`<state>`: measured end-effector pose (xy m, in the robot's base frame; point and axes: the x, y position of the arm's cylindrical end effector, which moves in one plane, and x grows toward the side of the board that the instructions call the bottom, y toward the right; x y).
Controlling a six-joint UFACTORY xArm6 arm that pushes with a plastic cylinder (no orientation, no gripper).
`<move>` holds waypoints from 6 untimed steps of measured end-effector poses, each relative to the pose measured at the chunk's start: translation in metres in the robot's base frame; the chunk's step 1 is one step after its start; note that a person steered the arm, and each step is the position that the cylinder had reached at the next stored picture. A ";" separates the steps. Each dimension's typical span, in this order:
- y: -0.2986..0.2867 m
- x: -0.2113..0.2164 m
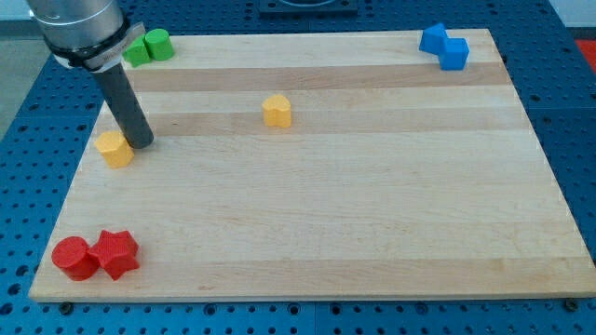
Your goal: Place the yellow hexagon towards the center left side of the board
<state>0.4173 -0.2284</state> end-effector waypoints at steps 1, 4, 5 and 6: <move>0.025 0.012; -0.031 0.041; -0.053 0.022; -0.057 0.022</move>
